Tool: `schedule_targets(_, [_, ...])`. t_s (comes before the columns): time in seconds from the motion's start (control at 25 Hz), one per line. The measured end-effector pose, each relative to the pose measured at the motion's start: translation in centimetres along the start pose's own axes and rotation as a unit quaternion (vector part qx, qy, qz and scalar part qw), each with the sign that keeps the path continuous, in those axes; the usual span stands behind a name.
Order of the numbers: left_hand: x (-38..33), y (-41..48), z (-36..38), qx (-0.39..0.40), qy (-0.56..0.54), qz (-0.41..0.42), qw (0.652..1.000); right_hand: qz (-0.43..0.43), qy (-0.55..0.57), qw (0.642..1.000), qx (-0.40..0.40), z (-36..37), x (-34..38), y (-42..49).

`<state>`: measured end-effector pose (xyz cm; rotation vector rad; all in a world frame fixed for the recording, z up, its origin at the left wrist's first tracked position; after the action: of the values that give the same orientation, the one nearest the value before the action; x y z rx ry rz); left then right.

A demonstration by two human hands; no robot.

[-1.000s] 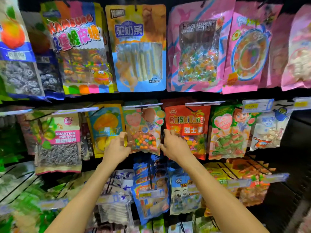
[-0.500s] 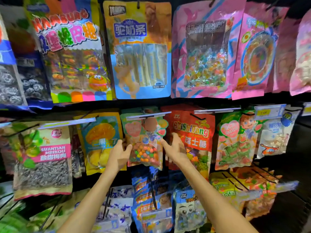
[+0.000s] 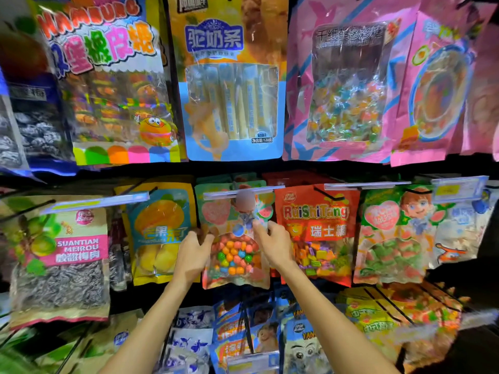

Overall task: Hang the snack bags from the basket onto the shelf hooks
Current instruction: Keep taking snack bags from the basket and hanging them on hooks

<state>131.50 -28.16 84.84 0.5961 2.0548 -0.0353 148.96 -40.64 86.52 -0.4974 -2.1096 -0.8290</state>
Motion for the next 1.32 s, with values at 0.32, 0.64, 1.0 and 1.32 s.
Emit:
schedule_targets(0.32, [0.5,1.3,0.0,-0.016,-0.04,-0.028,0.999,0.026,0.037,0.999,0.017,0.6,-0.2,1.7])
schedule_targets(0.64, [3.3,-0.8,1.5,0.024,-0.071,0.05,0.996,0.06,0.062,0.99,0.112,4.1,-5.1,-2.0])
schedule_targets(1.0, [5.0,-1.6,3.7,0.061,-0.118,0.088,0.987,0.093,0.036,0.989,0.105,3.3,-6.2,-3.6])
schedule_targets(1.32, [4.1,-1.5,3.6,0.032,-0.088,0.076,0.993,0.14,0.081,0.982,0.102,3.6,-5.8,-3.0])
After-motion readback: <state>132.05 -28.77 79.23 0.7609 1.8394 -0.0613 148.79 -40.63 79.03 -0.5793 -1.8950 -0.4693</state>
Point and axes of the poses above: each hand's wrist, its own y-axis towards the middle knuckle, its own z-axis out of the palm, x = y × z, the point moved 5 cm from there along y, towards the middle knuckle, and after that the axes turned 7 degrees about x, right-handed, at the moved point
